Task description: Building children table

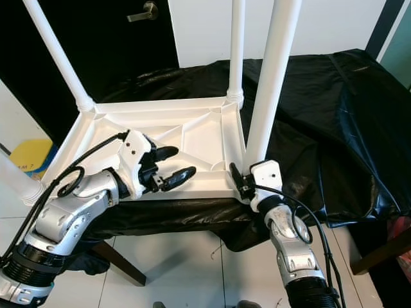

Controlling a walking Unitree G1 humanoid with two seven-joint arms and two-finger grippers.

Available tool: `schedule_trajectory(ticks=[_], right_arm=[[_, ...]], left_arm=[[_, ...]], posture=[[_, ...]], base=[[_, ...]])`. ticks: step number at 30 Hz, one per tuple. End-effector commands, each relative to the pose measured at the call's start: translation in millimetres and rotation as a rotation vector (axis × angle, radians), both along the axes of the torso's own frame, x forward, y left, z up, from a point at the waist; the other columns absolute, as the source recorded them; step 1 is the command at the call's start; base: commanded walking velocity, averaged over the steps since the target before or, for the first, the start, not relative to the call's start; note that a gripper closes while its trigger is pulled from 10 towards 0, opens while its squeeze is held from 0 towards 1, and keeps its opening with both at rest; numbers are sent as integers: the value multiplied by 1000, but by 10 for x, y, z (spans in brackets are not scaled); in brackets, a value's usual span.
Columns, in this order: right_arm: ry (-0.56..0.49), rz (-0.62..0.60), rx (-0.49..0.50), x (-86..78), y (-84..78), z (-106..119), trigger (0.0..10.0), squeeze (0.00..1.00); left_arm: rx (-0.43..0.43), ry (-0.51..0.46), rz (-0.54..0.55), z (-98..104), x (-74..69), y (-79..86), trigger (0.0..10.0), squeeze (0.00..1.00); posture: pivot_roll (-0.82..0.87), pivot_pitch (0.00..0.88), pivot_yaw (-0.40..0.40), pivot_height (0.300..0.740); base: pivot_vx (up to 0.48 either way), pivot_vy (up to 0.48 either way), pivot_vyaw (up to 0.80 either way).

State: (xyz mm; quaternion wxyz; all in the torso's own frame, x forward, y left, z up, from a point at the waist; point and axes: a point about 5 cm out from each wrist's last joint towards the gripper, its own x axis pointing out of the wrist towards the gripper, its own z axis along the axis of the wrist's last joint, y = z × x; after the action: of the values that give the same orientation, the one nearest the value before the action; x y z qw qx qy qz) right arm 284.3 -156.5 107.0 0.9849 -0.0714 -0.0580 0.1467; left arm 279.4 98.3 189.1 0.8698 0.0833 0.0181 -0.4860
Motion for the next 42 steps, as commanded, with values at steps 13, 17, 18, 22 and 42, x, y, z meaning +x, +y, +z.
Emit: schedule_trajectory(ticks=[13,17,18,22,42], right_arm=[[59,105,-141,-282,24,-394,10000,0],[100,85,-48,-255,-10,-429,10000,0],[100,85,-48,-255,-10,-429,10000,0],[137,134,18,-235,21,-451,10000,0],[240,248,-78,-190,-5,-497,10000,0]], left_arm=[[4,8,-137,36,-70,-28,10000,0],[2,10,-139,42,-69,-25,10000,0],[2,10,-139,42,-69,-25,10000,0],[-5,9,-140,65,-59,-26,10000,0],[-14,1,-134,95,-54,-14,10000,0]], posture=[[-104,55,92,740],[-109,56,97,740],[-109,56,97,740],[-108,54,96,740],[-104,44,93,740]], base=[[0,0,0],[0,0,0],[0,0,0],[0,0,0],[0,0,0]])
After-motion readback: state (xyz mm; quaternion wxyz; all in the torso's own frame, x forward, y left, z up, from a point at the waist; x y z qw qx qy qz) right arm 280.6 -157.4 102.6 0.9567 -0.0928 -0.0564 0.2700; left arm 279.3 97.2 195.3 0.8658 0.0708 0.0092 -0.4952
